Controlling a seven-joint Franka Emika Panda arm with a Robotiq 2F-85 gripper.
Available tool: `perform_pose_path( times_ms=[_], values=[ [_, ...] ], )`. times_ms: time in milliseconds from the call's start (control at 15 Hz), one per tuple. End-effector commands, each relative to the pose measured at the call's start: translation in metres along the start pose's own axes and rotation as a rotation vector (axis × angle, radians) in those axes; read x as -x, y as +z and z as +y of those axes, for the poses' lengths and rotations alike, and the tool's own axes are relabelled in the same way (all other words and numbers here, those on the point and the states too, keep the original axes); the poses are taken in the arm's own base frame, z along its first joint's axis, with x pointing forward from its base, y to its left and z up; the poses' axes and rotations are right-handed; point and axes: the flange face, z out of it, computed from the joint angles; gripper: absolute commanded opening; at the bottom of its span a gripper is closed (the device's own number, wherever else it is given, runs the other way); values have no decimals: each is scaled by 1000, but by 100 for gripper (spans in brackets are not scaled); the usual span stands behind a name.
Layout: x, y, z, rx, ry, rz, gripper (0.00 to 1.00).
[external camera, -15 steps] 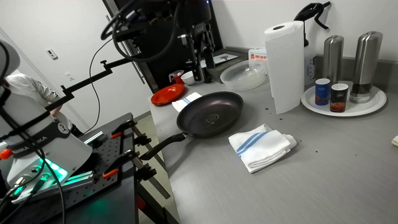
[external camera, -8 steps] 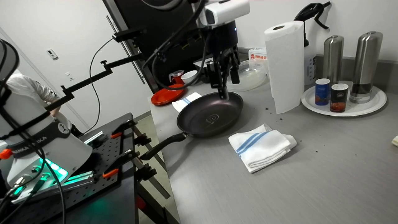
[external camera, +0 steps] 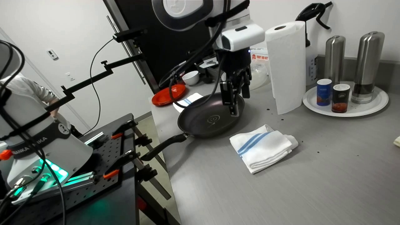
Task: Use the right towel to wipe the pan
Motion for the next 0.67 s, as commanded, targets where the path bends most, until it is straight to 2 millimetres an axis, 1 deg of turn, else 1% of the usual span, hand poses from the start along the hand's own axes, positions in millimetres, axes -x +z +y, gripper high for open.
perform_pose_path(
  times_ms=[0, 333, 400, 600],
  values=[
    [-11, 22, -4, -6, -4, 2, 100],
    [-11, 58, -7, 8, -26, -24, 100],
    [-10, 68, -8, 16, -33, -34, 100],
    [-10, 87, -13, 32, -45, -50, 100]
  ],
)
